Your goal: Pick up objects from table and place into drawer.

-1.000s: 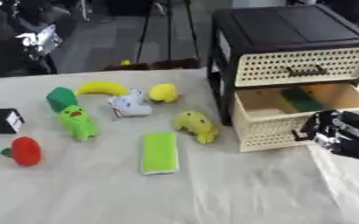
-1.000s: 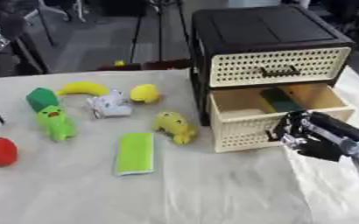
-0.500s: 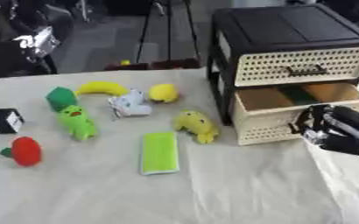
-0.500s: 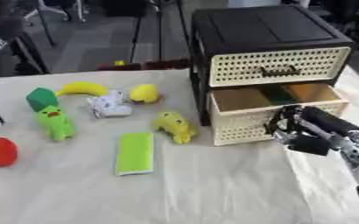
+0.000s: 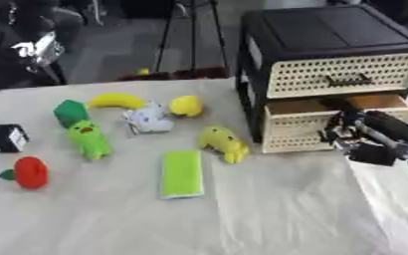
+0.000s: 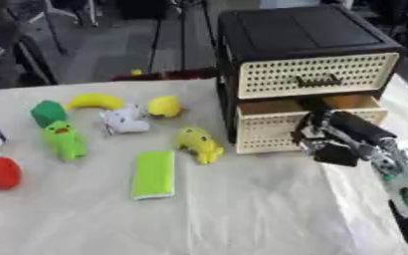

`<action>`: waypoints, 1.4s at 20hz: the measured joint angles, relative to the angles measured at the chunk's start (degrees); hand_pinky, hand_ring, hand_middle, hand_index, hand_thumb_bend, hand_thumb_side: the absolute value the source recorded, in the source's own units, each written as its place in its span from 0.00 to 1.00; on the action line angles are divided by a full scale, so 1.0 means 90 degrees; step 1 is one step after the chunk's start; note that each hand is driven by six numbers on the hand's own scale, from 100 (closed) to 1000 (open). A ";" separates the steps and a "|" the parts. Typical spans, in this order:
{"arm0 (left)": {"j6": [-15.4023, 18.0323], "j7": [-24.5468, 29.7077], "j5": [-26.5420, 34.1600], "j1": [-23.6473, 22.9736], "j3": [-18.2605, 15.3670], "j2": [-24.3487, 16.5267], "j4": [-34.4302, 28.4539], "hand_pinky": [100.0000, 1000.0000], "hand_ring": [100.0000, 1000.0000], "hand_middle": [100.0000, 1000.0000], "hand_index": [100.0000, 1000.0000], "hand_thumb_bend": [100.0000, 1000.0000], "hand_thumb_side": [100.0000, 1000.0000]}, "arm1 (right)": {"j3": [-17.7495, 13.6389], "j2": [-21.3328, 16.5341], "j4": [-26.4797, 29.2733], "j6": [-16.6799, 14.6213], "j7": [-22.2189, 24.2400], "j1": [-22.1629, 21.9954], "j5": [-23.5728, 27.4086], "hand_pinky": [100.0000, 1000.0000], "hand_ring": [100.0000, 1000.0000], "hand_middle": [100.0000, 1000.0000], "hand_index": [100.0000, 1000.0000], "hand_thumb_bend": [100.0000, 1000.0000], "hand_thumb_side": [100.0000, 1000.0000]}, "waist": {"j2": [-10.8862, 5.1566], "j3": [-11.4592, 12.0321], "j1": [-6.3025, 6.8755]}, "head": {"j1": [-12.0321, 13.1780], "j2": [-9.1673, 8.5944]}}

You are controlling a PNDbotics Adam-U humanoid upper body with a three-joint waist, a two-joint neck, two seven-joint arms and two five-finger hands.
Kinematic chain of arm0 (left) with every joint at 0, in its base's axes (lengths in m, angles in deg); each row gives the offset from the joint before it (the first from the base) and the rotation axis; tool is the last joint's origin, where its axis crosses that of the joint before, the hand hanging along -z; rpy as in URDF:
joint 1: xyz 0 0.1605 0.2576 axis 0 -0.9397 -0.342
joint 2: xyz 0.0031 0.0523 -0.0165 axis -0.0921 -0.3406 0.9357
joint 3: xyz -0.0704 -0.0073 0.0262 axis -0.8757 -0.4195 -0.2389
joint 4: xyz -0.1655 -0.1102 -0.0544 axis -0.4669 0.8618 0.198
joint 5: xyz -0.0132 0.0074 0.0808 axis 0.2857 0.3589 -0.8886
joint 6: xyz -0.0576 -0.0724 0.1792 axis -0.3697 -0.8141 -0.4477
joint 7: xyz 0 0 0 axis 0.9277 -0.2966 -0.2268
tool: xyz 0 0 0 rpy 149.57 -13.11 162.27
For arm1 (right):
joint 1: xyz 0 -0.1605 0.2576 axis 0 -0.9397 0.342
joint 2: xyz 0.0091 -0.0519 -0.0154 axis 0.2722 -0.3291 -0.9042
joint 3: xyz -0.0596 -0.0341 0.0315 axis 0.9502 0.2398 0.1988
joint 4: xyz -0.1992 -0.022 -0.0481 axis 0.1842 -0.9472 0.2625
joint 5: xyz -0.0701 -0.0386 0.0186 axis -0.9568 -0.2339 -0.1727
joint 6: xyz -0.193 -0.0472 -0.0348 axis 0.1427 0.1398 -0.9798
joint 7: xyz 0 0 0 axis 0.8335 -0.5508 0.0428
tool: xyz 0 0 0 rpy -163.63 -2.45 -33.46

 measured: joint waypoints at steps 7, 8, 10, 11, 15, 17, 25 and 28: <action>0.0001 0.0001 0.0031 0.0000 0.0001 0.0053 0.0000 0.53 0.51 0.51 0.68 0.54 0.72 | 0.0024 0.0063 -0.0154 -0.0091 -0.0172 0.0386 -0.0177 0.45 0.73 0.75 0.76 0.00 0.92 | -0.0001 0.0060 0.0006 | -0.0046 0.0000; 0.0001 0.0001 0.0036 0.0000 0.0001 0.0053 0.0000 0.53 0.51 0.51 0.68 0.54 0.72 | 0.0024 0.0064 -0.0161 -0.0095 -0.0199 0.0417 -0.0194 0.45 0.73 0.75 0.76 0.00 0.91 | -0.0001 0.0067 0.0006 | -0.0055 0.0000; 0.0001 0.0001 0.0044 0.0000 0.0001 0.0054 0.0000 0.53 0.51 0.51 0.68 0.54 0.72 | 0.0024 0.0072 -0.0179 -0.0106 -0.0269 0.0475 -0.0246 0.46 0.74 0.76 0.76 0.00 0.93 | -0.0001 0.0094 0.0006 | -0.0062 0.0000; 0.0001 0.0001 0.0045 0.0000 0.0001 0.0054 0.0000 0.53 0.51 0.51 0.68 0.53 0.72 | 0.0024 0.0087 -0.0184 -0.0106 -0.0305 0.0492 -0.0273 0.46 0.74 0.76 0.76 0.00 0.90 | -0.0001 0.0094 0.0004 | -0.0063 0.0000; 0.0001 0.0000 0.0048 0.0000 0.0001 0.0056 0.0000 0.53 0.51 0.50 0.68 0.53 0.72 | 0.0023 0.0115 -0.0182 -0.0107 -0.0462 0.0525 -0.0394 0.49 0.75 0.77 0.76 0.00 0.87 | -0.0001 0.0108 -0.0004 | -0.0068 0.0000; 0.0009 -0.0007 0.0049 -0.0001 0.0001 0.0056 0.0001 0.53 0.51 0.50 0.68 0.53 0.72 | 0.0018 0.0115 -0.0134 -0.0114 -0.0541 0.0512 -0.0437 0.50 0.74 0.75 0.76 0.00 0.85 | -0.0001 0.0113 -0.0011 | -0.0068 0.0000; 0.0035 -0.0035 0.0049 -0.0082 -0.0011 0.0056 0.0006 0.53 0.51 0.50 0.67 0.53 0.73 | -0.0207 -0.0082 0.0855 0.0053 -0.1168 -0.0094 -0.0211 0.44 0.61 0.66 0.71 0.00 0.71 | -0.0017 0.0085 -0.0118 | -0.0041 0.0001; 0.0041 -0.0041 0.0049 -0.0132 -0.0036 0.0055 0.0006 0.53 0.51 0.50 0.67 0.52 0.73 | -0.0369 -0.0158 0.1376 0.0174 -0.1470 -0.0505 0.0060 0.40 0.57 0.62 0.69 0.00 0.67 | -0.0040 0.0046 -0.0161 | -0.0003 0.0001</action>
